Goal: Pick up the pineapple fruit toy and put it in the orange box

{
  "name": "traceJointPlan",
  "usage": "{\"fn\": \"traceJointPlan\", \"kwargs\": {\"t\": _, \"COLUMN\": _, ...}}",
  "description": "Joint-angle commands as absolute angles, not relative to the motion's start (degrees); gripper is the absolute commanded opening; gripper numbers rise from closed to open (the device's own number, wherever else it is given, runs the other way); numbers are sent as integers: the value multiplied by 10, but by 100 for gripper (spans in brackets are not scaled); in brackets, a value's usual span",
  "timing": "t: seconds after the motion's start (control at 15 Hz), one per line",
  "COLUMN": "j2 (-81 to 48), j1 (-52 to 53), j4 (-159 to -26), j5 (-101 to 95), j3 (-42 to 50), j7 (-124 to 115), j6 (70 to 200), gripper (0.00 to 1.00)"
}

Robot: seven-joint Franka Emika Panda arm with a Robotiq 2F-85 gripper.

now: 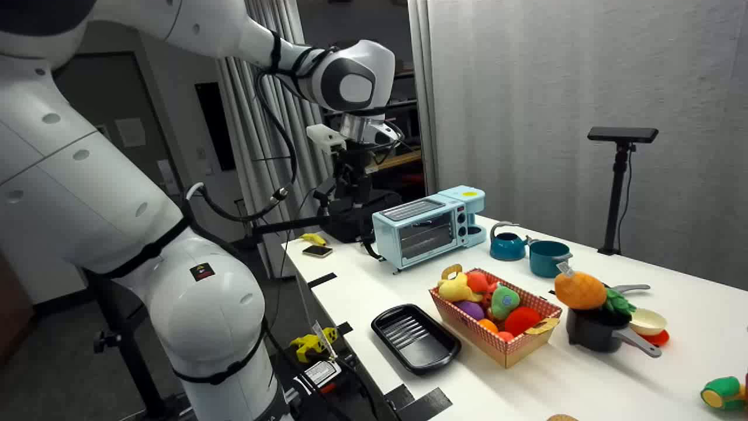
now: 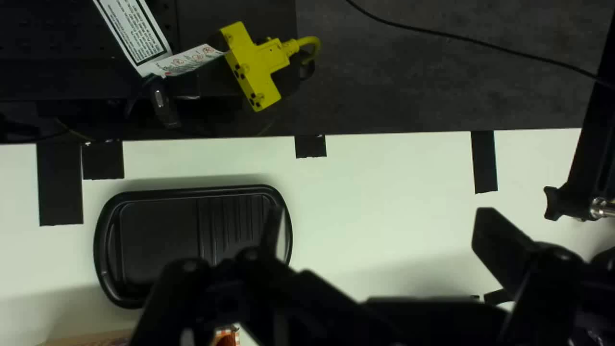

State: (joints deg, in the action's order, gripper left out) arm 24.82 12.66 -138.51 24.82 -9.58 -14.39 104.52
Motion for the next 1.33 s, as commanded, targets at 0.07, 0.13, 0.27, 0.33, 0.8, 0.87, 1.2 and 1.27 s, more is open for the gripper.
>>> {"fn": "traceJointPlan", "kwargs": {"t": 0.07, "j2": 248, "j1": 118, "j4": -1384, "j5": 251, "j3": -103, "j7": -142, "j6": 1042, "gripper": 100}}
{"fn": "traceJointPlan", "kwargs": {"t": 0.13, "j2": 248, "j1": 118, "j4": -1384, "j5": 251, "j3": -103, "j7": -142, "j6": 1042, "gripper": 100}}
{"fn": "traceJointPlan", "kwargs": {"t": 0.27, "j2": 248, "j1": 118, "j4": -1384, "j5": 251, "j3": -103, "j7": -142, "j6": 1042, "gripper": 100}}
{"fn": "traceJointPlan", "kwargs": {"t": 0.33, "j2": 248, "j1": 118, "j4": -1384, "j5": 251, "j3": -103, "j7": -142, "j6": 1042, "gripper": 100}}
{"fn": "traceJointPlan", "kwargs": {"t": 0.8, "j2": 248, "j1": 118, "j4": -1384, "j5": 251, "j3": -103, "j7": -142, "j6": 1042, "gripper": 100}}
{"fn": "traceJointPlan", "kwargs": {"t": 0.87, "j2": 248, "j1": 118, "j4": -1384, "j5": 251, "j3": -103, "j7": -142, "j6": 1042, "gripper": 100}}
{"fn": "traceJointPlan", "kwargs": {"t": 1.2, "j2": 252, "j1": 102, "j4": -1374, "j5": 235, "j3": -101, "j7": -151, "j6": 1061, "gripper": 100}}
{"fn": "traceJointPlan", "kwargs": {"t": 1.27, "j2": 254, "j1": 96, "j4": -1370, "j5": 228, "j3": -101, "j7": -155, "j6": 1068, "gripper": 100}}
